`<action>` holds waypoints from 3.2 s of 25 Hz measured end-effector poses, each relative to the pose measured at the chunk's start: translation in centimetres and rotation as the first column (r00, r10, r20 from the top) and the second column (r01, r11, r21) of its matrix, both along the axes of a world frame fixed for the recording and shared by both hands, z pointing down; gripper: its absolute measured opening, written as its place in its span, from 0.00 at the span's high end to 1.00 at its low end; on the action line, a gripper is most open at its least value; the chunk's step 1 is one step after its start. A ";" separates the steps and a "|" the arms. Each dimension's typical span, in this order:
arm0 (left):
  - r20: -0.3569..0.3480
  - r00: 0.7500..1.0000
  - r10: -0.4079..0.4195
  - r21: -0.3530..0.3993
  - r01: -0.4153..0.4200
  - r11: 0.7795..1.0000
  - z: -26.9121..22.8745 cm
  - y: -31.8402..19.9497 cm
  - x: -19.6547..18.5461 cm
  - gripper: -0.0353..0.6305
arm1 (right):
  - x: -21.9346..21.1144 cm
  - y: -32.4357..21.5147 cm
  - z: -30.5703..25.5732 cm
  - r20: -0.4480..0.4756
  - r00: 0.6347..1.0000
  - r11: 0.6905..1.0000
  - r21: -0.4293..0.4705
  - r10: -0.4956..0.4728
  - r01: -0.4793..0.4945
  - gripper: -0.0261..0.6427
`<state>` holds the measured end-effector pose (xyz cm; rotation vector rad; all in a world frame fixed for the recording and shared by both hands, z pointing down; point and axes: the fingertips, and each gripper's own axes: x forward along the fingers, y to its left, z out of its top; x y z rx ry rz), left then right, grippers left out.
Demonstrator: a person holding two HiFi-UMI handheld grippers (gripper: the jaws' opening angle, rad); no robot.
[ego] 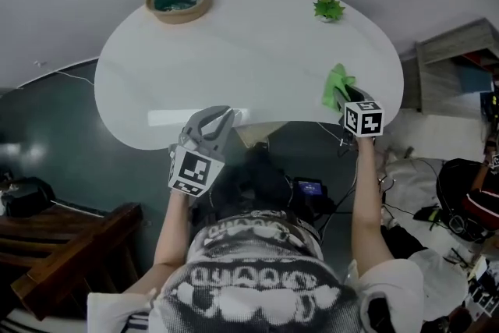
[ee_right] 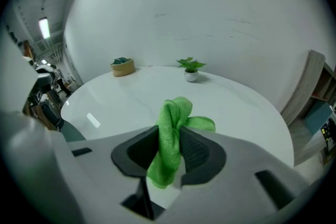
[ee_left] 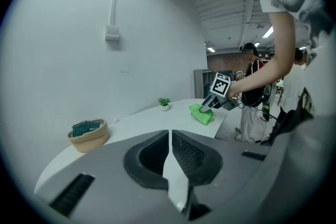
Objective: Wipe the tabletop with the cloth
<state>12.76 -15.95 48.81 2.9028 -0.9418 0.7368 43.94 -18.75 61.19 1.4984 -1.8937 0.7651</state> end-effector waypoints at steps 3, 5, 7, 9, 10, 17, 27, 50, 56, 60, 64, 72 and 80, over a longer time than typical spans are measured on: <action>0.034 0.998 -0.046 -0.005 0.046 0.999 0.2 1.4 -4.6 0.92 | -6.0 -0.5 -0.4 0.018 0.998 0.998 0.011 -0.068 0.068 0.78; 0.040 0.996 -0.083 -0.005 0.083 0.997 0.3 2.4 -7.9 0.92 | -10.4 -0.6 -0.6 0.032 0.992 0.993 0.016 -0.121 0.120 0.78; 0.039 0.992 -0.124 -0.007 0.124 0.992 0.5 3.4 -11.3 0.92 | -15.0 -0.7 -0.8 0.045 0.984 0.985 0.022 -0.170 0.169 0.78; 0.040 0.985 -0.166 -0.007 0.166 0.986 0.5 4.4 -14.8 0.92 | -19.8 -0.8 -1.0 0.058 0.974 0.976 0.028 -0.219 0.218 0.78; 0.035 0.982 -0.188 -0.005 0.188 0.982 0.5 4.9 -16.6 0.92 | -22.3 -0.8 -1.1 0.065 0.967 0.969 0.031 -0.245 0.243 0.78; 0.028 0.942 -0.335 -0.002 0.335 0.942 0.7 8.6 -27.8 0.92 | -40.9 -0.3 -1.7 0.122 0.885 0.893 0.065 -0.449 0.444 0.78; 0.042 0.870 -0.491 -0.005 0.492 0.871 1.3 13.4 -39.0 0.92 | -62.8 4.3 -0.3 0.182 0.700 0.718 0.058 -0.691 0.694 0.78; 0.029 0.882 -0.471 -0.051 0.472 0.880 2.8 15.2 -43.3 0.92 | -66.3 5.2 4.8 0.180 0.725 0.727 -0.070 -0.664 0.683 0.78; 0.035 0.942 -0.335 -0.041 0.336 0.941 2.5 12.8 -38.6 0.92 | -59.4 4.3 4.8 0.153 0.808 0.806 -0.089 -0.569 0.585 0.78; 0.025 0.966 -0.259 -0.040 0.260 0.965 2.3 11.6 -34.8 0.92 | -53.8 3.9 4.8 0.133 0.855 0.852 -0.096 -0.502 0.515 0.78; 0.034 0.979 -0.199 -0.033 0.200 0.979 2.2 10.7 -30.9 0.92 | -47.2 3.7 4.8 0.105 0.895 0.891 -0.104 -0.433 0.443 0.78; 0.049 0.988 -0.148 -0.021 0.149 0.989 2.1 10.0 -20.3 0.92 | -31.2 5.0 4.9 0.071 0.947 0.940 -0.116 -0.314 0.320 0.78; 0.004 0.996 -0.084 -0.020 0.085 0.996 1.6 10.8 -6.1 0.92 | -14.3 7.5 5.1 0.052 0.979 0.973 -0.118 -0.195 0.200 0.78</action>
